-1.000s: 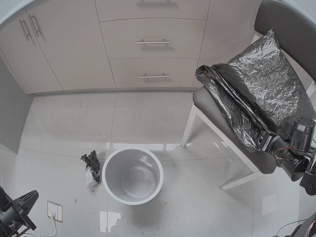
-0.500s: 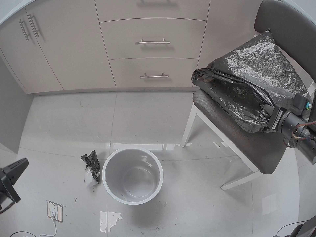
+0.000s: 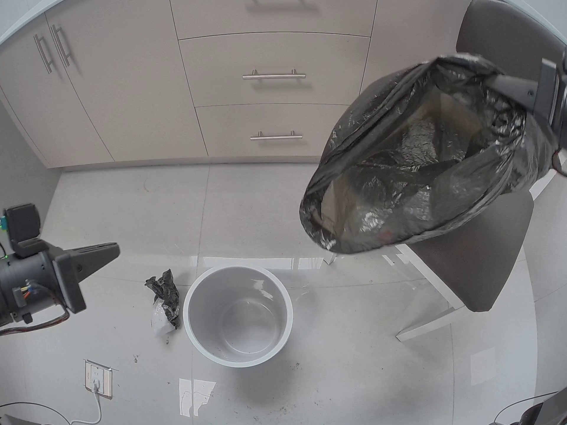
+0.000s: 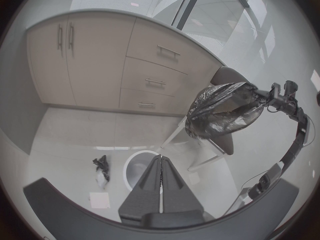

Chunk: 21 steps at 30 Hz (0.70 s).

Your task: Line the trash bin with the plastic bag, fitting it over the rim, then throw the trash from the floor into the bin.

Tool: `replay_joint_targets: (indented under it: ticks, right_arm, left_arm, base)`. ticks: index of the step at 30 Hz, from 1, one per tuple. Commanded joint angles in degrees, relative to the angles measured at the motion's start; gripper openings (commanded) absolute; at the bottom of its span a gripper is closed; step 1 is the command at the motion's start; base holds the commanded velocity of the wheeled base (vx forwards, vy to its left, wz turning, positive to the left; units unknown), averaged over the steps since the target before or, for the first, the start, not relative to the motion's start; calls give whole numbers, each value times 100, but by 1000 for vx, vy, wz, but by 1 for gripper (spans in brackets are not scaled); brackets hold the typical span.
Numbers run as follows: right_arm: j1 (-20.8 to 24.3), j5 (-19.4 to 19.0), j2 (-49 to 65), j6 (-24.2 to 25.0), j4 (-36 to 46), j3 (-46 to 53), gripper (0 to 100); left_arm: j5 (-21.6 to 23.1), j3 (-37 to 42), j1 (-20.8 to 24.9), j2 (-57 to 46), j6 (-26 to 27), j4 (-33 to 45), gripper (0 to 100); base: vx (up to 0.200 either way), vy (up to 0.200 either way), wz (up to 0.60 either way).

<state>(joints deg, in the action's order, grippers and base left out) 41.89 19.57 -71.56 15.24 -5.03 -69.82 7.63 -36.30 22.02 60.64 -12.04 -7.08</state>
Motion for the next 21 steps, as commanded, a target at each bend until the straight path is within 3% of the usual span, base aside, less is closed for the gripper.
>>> replay_joint_targets:
  ticks: [1, 8, 9, 15, 20, 21]
  right_arm:
    - [637, -23, -640, -65, 468, -1254, 0]
    - [768, 12, -860, -91, 512, -1438, 0]
    - [847, 12, -921, -91, 583, -1561, 0]
    - [979, 12, -1079, -91, 829, -1992, 0]
    - [1041, 21, -1150, -91, 837, -2194, 0]
    - [1041, 21, -1167, -82, 829, -2212, 0]
  left_arm:
    - [28, -263, 505, 1310, -448, -505, 0]
    - [37, -254, 708, 1820, -571, -847, 0]
    - [28, -263, 980, 1970, -817, -1067, 0]
    - [-51, -210, 1217, 2391, -870, -1832, 0]
    - [-464, -149, 1446, 2479, -870, -2060, 0]
    - [-499, -149, 1455, 2488, -870, -2060, 100]
  base:
    - [0, 0, 0]
    - [0, 0, 0]
    - [0, 0, 0]
    - [0, 0, 0]
    - [0, 0, 0]
    - [0, 0, 0]
